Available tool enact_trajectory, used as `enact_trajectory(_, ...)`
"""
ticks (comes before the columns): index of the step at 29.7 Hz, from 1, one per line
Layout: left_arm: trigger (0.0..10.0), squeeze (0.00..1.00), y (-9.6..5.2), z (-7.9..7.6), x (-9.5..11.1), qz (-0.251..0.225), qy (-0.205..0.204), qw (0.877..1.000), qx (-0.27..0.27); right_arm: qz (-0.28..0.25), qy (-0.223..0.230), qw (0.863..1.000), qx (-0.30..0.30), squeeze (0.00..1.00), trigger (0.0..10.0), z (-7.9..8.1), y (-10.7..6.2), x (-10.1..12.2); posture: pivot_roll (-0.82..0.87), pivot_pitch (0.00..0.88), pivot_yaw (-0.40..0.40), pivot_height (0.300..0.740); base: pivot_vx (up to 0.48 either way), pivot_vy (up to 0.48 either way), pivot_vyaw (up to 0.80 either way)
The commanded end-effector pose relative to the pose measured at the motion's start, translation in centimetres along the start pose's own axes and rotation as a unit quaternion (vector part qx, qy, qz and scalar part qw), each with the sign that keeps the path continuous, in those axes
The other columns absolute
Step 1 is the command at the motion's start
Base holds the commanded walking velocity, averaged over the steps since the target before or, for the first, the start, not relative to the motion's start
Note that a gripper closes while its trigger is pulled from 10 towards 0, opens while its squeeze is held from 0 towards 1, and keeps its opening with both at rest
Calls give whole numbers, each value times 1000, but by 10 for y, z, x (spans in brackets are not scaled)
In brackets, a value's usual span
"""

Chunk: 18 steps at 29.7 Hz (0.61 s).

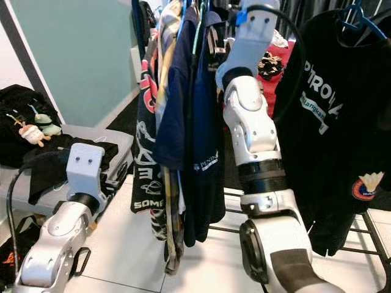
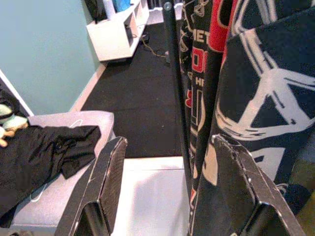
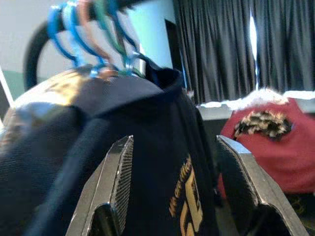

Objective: Hang hanger

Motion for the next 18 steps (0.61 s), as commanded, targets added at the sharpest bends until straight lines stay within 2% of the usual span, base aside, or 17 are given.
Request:
enact_trajectory(1,10000,0,-2,0,5,-14,7,1000,0,24,27,999,11,0,10000,1,5,-1,-85,134,-4,740,0,0,0)
enact_trajectory(8,10000,0,-3,-1,5,-16,7,1000,1,21,32,999,23,0,10000,2,8,1,-84,133,-4,740,0,0,0)
enact_trajectory(9,10000,0,-2,-1,5,-15,8,1000,2,-25,36,997,62,0,10000,14,6,14,-83,132,-3,740,0,0,0)
enact_trajectory(10,10000,0,-2,-1,5,-15,8,1000,2,-25,36,997,62,0,10000,14,6,14,-83,132,-3,740,0,0,0)
enact_trajectory(11,10000,0,-1,0,5,-15,8,1000,1,-64,31,991,110,0,10000,32,2,24,-84,130,0,740,0,0,0)
enact_trajectory(12,10000,0,-1,0,5,-15,8,1000,1,-64,31,991,110,0,10000,32,2,24,-84,130,0,740,0,0,0)
enact_trajectory(13,10000,0,0,0,5,-16,8,1000,0,-87,28,984,150,0,10000,45,-3,28,-83,127,-1,740,0,0,0)
enact_trajectory(16,10000,0,0,0,5,-16,8,1000,0,-87,28,984,150,0,10000,45,-3,28,-83,127,-1,740,0,0,0)
enact_trajectory(17,10000,0,1,0,4,-16,8,1000,0,-74,19,983,167,0,10000,54,-5,19,-82,126,-3,740,0,0,0)
enact_trajectory(18,10000,0,1,0,4,-16,8,1000,0,-74,19,983,167,0,10000,54,-5,19,-82,126,-3,740,0,0,0)
Point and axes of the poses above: a point about 5 cm out from each wrist's last joint towards the gripper, its own y axis pointing out of the wrist towards the gripper, its own x axis along the axis of the wrist's last joint, z = x × y, the point moved 1 cm from there along y, pointing out of the wrist towards the gripper, and after that the axes turned 5 degrees about y, right-handed, at the moved point
